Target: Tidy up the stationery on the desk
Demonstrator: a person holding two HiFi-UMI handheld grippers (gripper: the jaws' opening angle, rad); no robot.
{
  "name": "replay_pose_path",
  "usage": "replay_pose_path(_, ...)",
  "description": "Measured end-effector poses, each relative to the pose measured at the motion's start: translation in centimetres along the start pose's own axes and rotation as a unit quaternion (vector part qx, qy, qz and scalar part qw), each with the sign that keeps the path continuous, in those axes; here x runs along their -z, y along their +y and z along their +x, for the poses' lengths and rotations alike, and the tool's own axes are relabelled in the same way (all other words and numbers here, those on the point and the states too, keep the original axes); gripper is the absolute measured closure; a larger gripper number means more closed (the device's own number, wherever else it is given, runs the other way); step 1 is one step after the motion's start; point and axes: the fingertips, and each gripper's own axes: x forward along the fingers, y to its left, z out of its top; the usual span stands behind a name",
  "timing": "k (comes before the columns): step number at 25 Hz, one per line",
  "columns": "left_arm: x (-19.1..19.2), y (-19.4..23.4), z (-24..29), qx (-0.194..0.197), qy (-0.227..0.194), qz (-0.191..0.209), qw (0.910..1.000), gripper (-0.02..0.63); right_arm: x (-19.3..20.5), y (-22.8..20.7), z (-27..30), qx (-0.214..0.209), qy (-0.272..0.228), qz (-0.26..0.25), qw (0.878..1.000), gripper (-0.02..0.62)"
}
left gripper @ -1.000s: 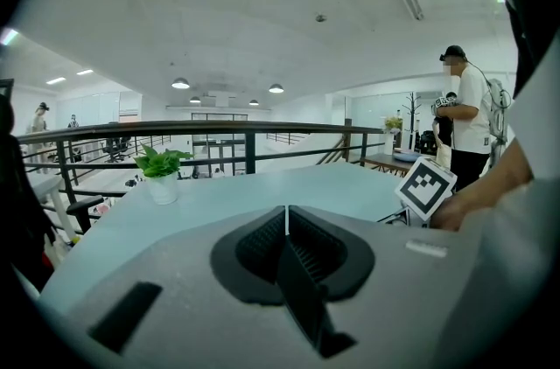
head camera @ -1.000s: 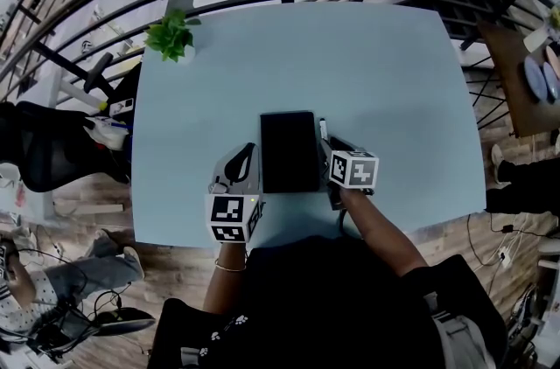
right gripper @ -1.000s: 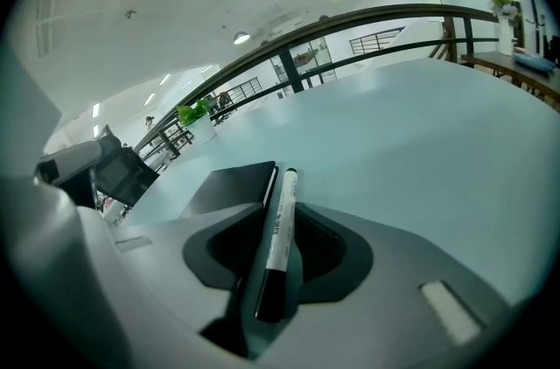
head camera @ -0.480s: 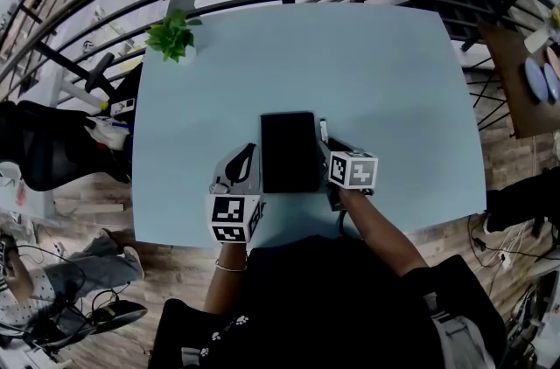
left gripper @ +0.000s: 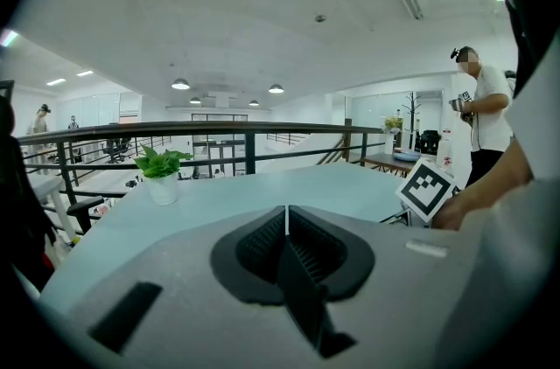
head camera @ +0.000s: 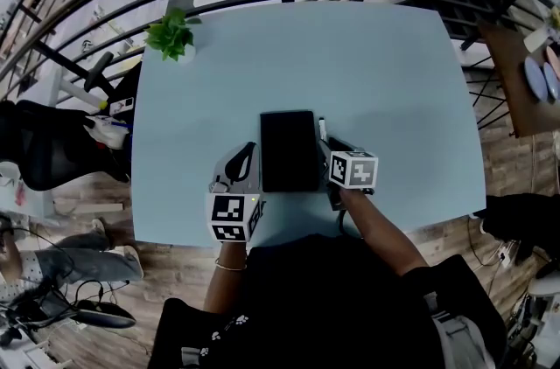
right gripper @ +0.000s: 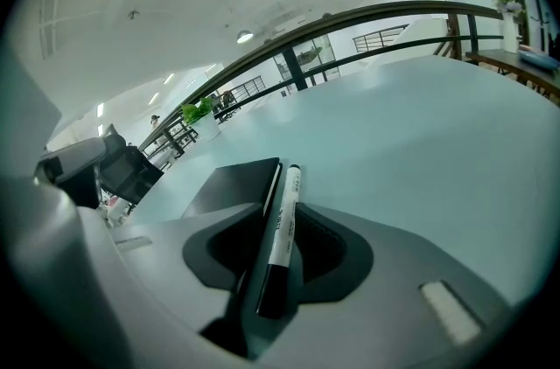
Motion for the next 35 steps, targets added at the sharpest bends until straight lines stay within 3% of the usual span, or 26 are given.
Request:
replay_pose_path(7, 0.1, 0.3, 0.0, -0.003, -0.002, -0.003, 1.0, 0.603, -1.1, 0.2, -0.4, -0.011, -0.024, -0.016, 1.0, 0.476)
replay_pose_path(12, -0.2, 0.4, -0.1, -0.001, -0.01, -0.005, 0.9999, 0.614, -3.2, 0.8, -2.0, -0.013, -0.067, -0.057, 0.996, 0.527)
replay_pose_path(15, -0.5, 0.5, -0.1, -0.001, -0.017, -0.004, 0.9998, 0.614, -4.8, 1.6, -3.2, -0.013, -0.102, -0.091, 0.99, 0.582)
replay_pose_path(25, -2.2, -0.2, -0.5, 0.013, -0.04, 0.005, 0.9991, 0.614, -9.2, 4.6, -7.8, -0.022, -0.197, -0.183, 0.963, 0.584)
replay_pose_path(30, -3.0, -0.6, -0.5, 0.017, -0.05, 0.01, 0.9985, 0.614, -10.7, 5.8, -9.6, -0.025, -0.232, -0.205, 0.951, 0.584)
replay_pose_path(35, -3.7, -0.9, -0.5, 0.021, -0.056, 0.01, 0.9981, 0.614, -11.2, 6.2, -10.6, -0.023, -0.246, -0.212, 0.946, 0.584)
